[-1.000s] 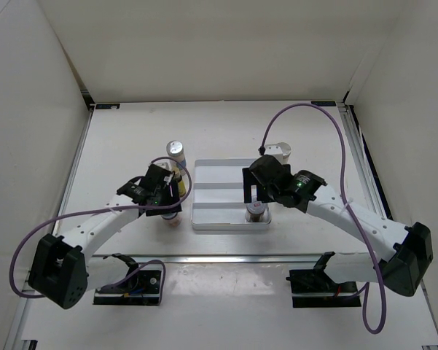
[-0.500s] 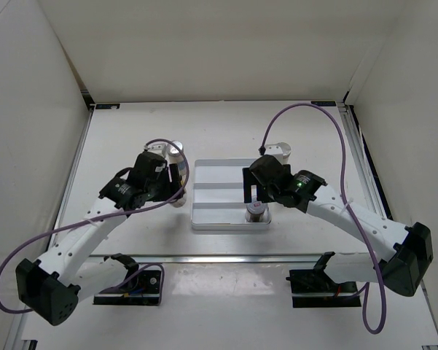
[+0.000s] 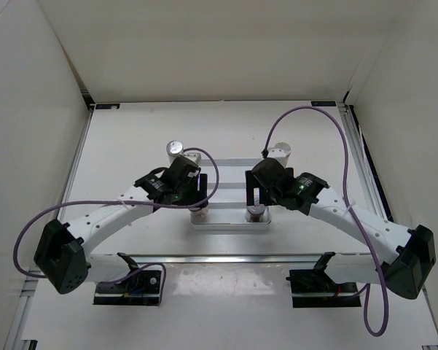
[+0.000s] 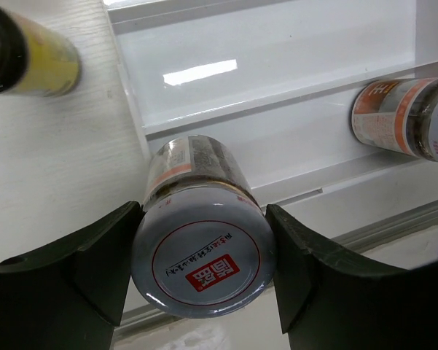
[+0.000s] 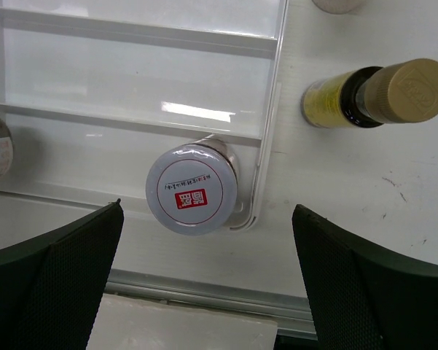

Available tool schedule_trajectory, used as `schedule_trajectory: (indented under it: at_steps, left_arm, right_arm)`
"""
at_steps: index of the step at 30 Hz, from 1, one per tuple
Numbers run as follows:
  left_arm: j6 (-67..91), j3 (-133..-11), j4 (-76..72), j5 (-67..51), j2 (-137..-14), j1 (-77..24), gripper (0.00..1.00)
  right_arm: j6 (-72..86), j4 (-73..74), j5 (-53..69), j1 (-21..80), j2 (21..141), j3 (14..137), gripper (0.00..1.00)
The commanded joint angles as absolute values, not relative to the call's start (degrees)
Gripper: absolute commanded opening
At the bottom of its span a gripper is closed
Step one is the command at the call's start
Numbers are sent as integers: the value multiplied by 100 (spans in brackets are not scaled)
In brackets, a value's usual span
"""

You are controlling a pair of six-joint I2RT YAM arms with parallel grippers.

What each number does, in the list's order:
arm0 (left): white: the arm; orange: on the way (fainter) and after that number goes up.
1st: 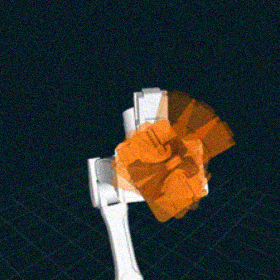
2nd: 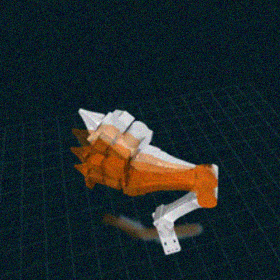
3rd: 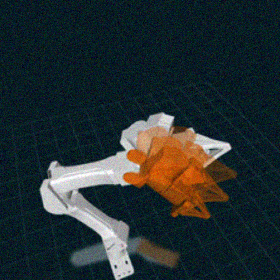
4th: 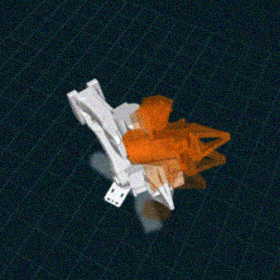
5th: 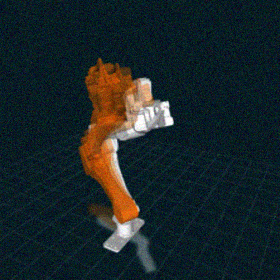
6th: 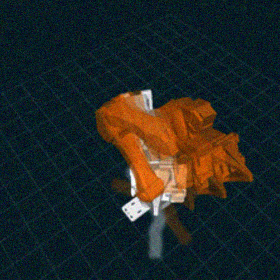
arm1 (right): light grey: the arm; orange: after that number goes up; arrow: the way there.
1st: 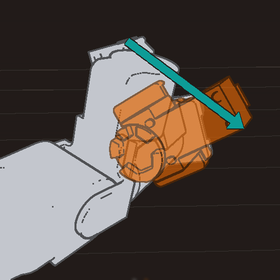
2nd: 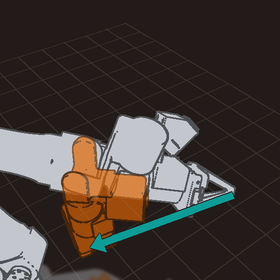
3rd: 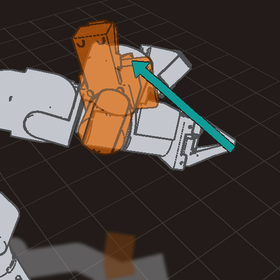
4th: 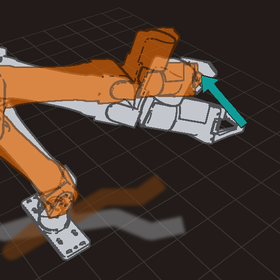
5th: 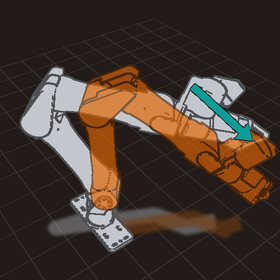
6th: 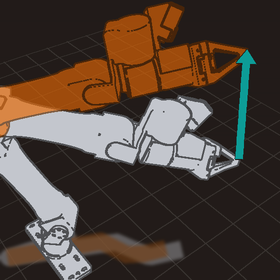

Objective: Organize the condiment bottles

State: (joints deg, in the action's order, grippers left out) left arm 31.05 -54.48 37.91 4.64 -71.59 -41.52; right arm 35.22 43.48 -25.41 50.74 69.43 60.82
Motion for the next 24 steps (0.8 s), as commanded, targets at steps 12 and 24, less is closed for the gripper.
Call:
schedule_trajectory:
  at_steps: [12,24]
  left_arm:
    - [3270,-5687,2997,325,-8129,-4491,34]
    - [2559,-6626,3497,852,-7192,-4605,100]
  right_arm:
    - [3735,4413,-2795,5089,6653,5933,100]
    - [3789,5124,-3832,4782,6758,6231,100]
